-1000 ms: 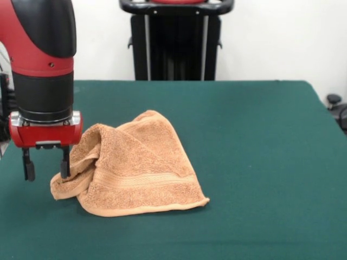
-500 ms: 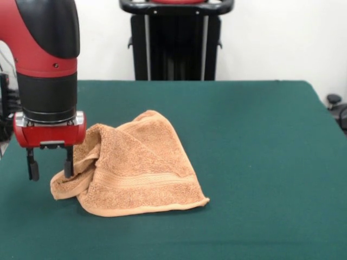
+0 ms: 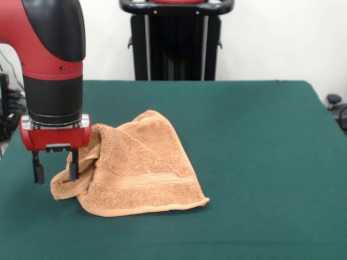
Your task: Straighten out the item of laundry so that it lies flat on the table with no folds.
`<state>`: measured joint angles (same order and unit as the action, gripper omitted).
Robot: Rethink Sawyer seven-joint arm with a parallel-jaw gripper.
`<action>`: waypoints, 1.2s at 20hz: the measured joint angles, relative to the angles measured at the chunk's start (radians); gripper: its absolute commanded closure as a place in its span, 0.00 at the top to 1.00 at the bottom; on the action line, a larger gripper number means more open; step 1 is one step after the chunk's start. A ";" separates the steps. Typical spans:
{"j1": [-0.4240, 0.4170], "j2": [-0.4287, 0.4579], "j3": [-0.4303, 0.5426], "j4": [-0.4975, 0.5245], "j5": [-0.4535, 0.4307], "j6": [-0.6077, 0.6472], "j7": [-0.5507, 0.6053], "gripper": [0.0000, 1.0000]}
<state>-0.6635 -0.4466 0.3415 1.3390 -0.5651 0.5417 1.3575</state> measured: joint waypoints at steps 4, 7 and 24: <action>0.001 0.003 0.000 0.002 -0.001 -0.010 0.000 1.00; 0.001 0.004 0.000 0.003 -0.001 -0.019 0.000 1.00; 0.001 0.004 0.000 0.005 -0.005 -0.042 0.000 1.00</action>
<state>-0.6629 -0.4425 0.3414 1.3443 -0.5697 0.4996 1.3575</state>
